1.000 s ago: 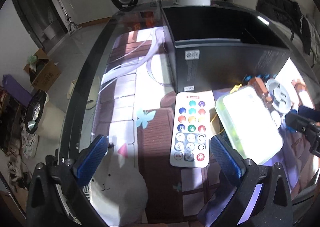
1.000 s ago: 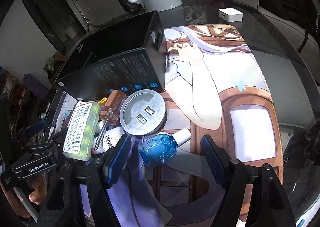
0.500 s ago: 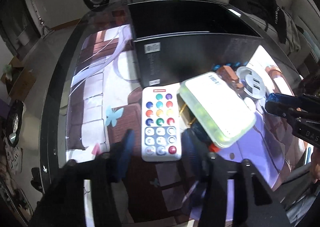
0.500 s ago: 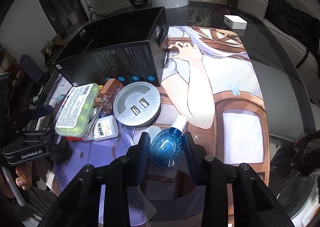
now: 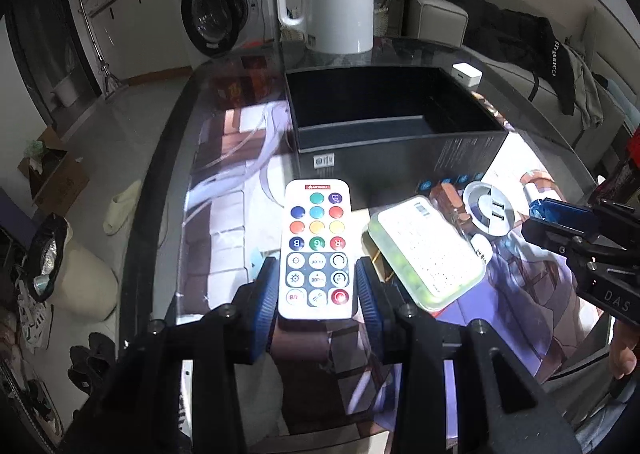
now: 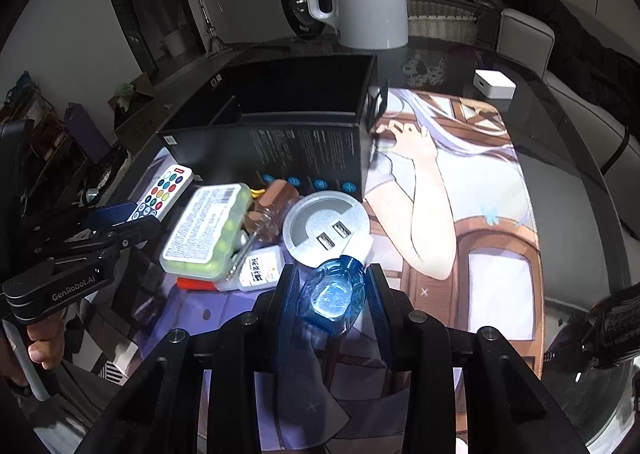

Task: Organize rigid objects
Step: 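Grasp the white remote with the left tool while the right tool grasps the blue bottle, then carry the remote and blue bottle into the black box and open both tools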

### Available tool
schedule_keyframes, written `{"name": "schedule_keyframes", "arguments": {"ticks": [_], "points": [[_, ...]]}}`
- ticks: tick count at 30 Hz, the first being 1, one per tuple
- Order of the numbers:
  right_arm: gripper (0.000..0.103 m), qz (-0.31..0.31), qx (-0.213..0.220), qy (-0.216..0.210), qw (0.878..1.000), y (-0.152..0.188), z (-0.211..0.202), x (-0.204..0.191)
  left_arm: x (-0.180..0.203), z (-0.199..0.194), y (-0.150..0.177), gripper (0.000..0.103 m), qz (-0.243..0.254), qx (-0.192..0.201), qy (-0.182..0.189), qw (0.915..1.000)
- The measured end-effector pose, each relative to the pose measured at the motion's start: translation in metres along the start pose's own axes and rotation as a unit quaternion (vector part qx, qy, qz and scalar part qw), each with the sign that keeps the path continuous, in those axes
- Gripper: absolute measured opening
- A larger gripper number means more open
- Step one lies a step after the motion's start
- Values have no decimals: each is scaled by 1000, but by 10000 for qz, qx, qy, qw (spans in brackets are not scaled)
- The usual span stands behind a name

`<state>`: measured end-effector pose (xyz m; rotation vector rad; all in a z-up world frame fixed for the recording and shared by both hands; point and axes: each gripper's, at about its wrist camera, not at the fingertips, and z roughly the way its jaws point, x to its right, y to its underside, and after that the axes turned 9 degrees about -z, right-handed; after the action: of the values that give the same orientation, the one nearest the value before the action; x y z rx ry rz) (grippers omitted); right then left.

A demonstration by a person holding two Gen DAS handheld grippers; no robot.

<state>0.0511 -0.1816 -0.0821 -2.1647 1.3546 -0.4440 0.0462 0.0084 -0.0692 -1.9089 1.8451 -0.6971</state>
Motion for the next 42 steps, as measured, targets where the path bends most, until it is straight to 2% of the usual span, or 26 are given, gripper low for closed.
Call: {"name": "schedule_keyframes", "arguments": {"ticks": [6, 9, 13, 16, 18, 27, 30, 33, 36, 37, 40, 42], "points": [[34, -492, 948, 213, 9941, -8, -36, -22, 5, -36, -7, 37, 143, 833, -26, 9964], [34, -701, 1515, 282, 9856, -9, -59, -33, 7, -59, -10, 38, 185, 1451, 124, 9892], [34, -826, 2271, 315, 9698, -9, -90, -42, 6, -92, -13, 38, 55, 2318, 312, 9722], [34, -944, 2719, 404, 9568, -7, -108, -49, 3, -104, -15, 38, 22, 2591, 418, 9650], [34, -959, 2797, 406, 9544, -8, -113, -51, 2, -107, -16, 38, -46, 2682, 443, 9623], [34, -801, 2751, 192, 9579, -41, -103, -41, -1, -86, -48, 38, -298, 2649, 609, 9619], [34, -607, 2428, -168, 9680, -66, -81, -31, 2, -70, -61, 38, -359, 2542, 554, 9649], [34, -255, 2098, -395, 9766, -84, -54, -17, 3, -40, -75, 38, -523, 2130, 565, 9740], [34, 59, 1593, -824, 9838, -96, -21, -3, 5, -2, -81, 38, -701, 1427, 544, 9858], [34, 152, 1457, -832, 9857, -98, -12, 2, 7, 9, -81, 38, -702, 1211, 491, 9889], [34, 243, 1047, -889, 9902, -101, 12, 9, 13, 31, -81, 38, -683, 774, 444, 9937], [34, 337, 784, -904, 9922, -98, 22, 11, 17, 40, -79, 38, -680, 629, 415, 9948]]}}
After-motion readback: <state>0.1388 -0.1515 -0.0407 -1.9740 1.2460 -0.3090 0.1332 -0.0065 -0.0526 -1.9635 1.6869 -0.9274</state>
